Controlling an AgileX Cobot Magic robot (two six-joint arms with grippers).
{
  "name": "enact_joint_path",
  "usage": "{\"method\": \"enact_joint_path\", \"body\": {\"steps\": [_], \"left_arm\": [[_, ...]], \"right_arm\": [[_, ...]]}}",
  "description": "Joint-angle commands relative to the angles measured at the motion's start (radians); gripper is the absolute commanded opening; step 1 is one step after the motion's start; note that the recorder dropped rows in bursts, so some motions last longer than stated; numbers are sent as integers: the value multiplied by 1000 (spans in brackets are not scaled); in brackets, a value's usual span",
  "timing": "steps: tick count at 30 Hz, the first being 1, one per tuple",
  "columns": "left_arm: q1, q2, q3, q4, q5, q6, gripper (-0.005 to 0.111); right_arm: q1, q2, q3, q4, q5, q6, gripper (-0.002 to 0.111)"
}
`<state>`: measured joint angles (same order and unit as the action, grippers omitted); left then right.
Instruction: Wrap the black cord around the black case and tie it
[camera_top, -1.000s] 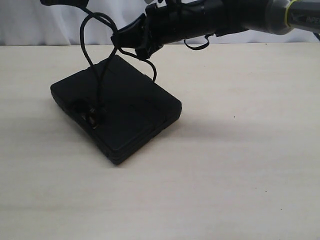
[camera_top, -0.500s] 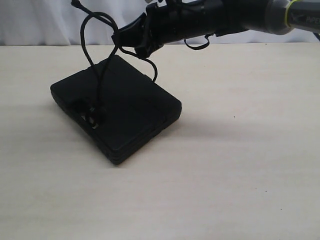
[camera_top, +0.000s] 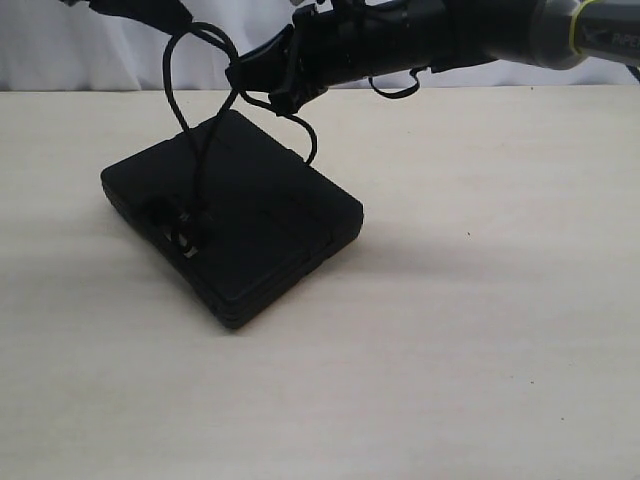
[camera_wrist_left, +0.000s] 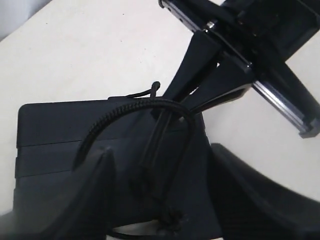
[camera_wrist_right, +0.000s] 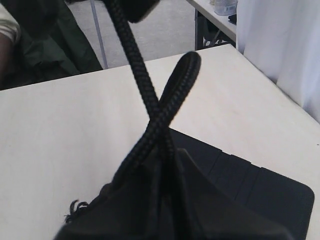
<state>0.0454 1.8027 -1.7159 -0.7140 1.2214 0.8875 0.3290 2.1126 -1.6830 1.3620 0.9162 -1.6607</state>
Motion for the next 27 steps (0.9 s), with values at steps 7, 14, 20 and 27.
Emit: {"method": "enact_joint_path", "body": {"steps": [7,14,20,27], "left_arm": [[-7,53,-3,-17,-48,-21,26],[-7,51,-11,-67,-48,-13,23],[-7,51,-11,-161,-34,56,23],[-7,51,-11,-115,-20,69,23]], "right_arm": [[-3,-1,-4,9,-3,32,4],[-3,-1,-4,9,-3,32,4],[-3,-1,-4,9,-3,32,4],[-3,-1,-4,9,-3,32,4]]}}
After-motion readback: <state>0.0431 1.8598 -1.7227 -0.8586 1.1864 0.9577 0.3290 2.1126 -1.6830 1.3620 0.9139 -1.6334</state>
